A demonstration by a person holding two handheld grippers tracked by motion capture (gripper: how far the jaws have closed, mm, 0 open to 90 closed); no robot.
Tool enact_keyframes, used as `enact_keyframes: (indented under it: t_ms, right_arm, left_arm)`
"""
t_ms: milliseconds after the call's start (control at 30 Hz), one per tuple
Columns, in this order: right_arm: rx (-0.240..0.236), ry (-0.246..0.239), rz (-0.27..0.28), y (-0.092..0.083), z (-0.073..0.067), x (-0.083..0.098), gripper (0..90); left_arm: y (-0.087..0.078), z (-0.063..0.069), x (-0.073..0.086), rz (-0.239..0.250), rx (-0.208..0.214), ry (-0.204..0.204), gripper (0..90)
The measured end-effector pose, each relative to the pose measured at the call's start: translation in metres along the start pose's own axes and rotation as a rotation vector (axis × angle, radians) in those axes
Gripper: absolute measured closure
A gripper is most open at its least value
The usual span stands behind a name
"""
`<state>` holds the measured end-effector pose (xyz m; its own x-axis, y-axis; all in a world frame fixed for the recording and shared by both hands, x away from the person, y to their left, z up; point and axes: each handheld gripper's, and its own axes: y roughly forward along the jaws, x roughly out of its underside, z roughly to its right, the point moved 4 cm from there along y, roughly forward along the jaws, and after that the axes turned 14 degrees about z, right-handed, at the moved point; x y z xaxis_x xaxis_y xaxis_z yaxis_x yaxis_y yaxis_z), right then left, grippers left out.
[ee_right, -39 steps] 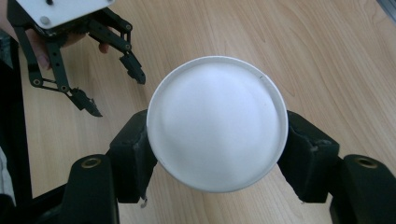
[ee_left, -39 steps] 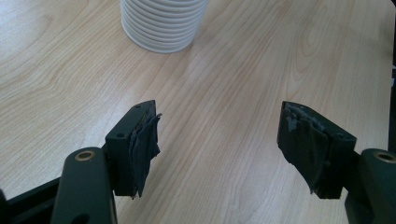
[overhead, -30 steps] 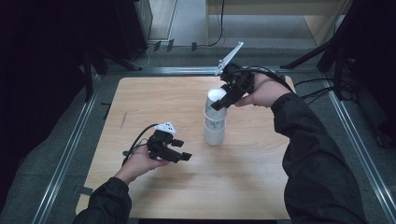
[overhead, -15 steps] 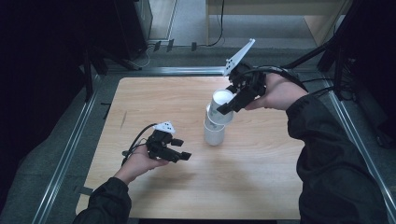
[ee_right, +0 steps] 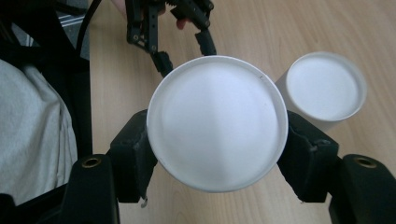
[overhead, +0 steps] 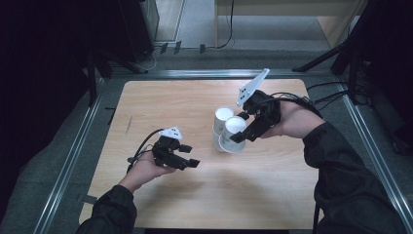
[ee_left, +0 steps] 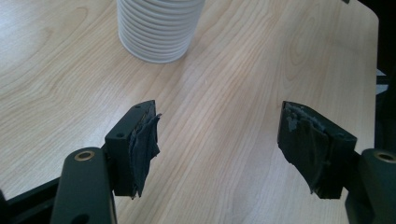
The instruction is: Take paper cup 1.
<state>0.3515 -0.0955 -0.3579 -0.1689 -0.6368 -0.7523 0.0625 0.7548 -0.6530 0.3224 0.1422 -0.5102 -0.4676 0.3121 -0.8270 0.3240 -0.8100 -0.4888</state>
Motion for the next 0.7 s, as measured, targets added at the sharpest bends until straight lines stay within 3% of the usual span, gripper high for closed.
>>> enact_keyframes:
  t_ms: [267,367,433,700]
  right_arm:
    - [-0.023,0.026,0.04,0.015,-0.006,0.026,34.6]
    - [-0.035,0.034,0.057,0.022,-0.008,0.036,34.6]
    - [-0.055,0.033,0.062,0.027,-0.01,0.044,34.6]
    - [-0.075,0.054,0.115,0.046,-0.011,0.067,34.6]
  left_arm:
    - [-0.001,0.004,-0.002,0.032,0.035,0.011,23.0]
    - [-0.001,0.008,-0.003,0.036,0.097,0.01,22.2]
    - [-0.001,0.011,-0.004,0.046,0.118,0.024,19.5]
    - [0.001,0.014,-0.004,0.053,0.121,0.053,19.0]
